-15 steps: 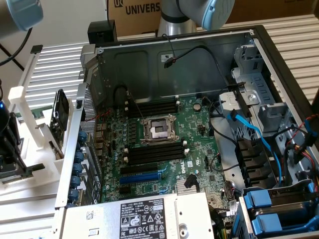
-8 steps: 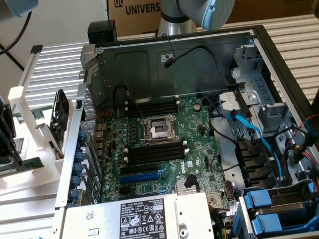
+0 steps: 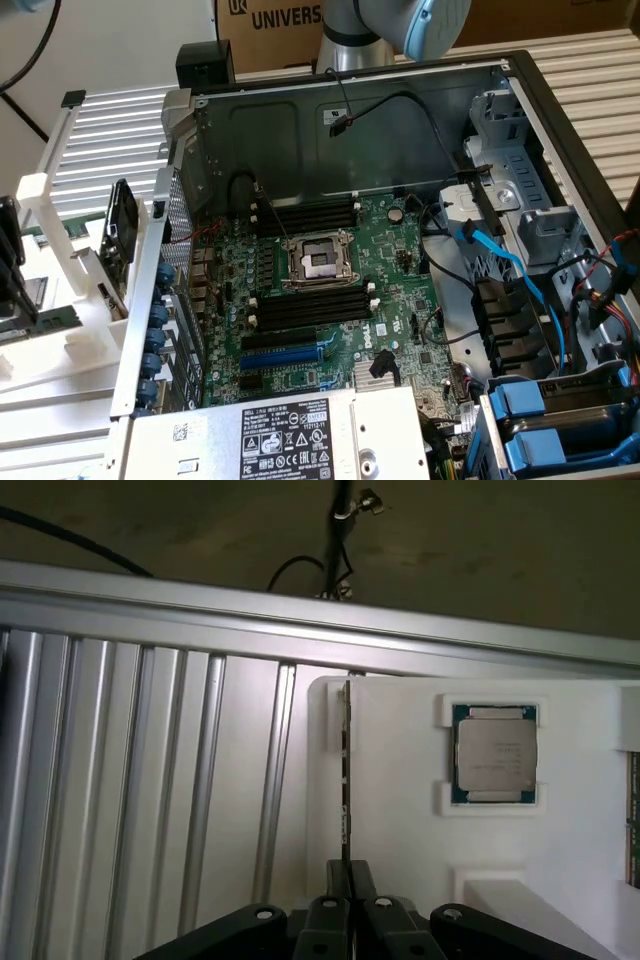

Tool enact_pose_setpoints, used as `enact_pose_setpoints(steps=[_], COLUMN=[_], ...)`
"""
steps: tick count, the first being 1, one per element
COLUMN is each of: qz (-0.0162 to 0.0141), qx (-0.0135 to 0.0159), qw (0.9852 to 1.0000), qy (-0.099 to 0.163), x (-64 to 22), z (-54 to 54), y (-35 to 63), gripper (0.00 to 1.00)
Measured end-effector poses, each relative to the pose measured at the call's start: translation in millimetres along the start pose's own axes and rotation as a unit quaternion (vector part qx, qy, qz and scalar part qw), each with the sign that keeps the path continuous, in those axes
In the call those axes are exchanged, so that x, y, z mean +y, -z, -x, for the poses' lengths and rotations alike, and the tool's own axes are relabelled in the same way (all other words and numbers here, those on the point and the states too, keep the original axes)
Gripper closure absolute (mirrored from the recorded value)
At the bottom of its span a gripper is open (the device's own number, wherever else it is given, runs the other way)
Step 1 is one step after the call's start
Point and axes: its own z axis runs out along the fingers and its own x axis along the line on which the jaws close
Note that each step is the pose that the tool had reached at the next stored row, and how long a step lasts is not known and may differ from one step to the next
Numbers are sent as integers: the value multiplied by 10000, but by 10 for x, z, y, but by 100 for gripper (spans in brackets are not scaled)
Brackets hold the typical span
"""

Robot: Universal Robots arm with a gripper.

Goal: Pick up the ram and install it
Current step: 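Pick up the ram and move it above insertion slot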

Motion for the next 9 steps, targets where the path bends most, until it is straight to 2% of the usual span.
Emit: enact_pose_setpoints(steps=[3, 9], qz=[-1, -2], qx=[1, 1], qw=[10000, 10000], qy=[-56, -70], x=[1, 5], z=[2, 9], y=[84, 348], gripper=[88, 88])
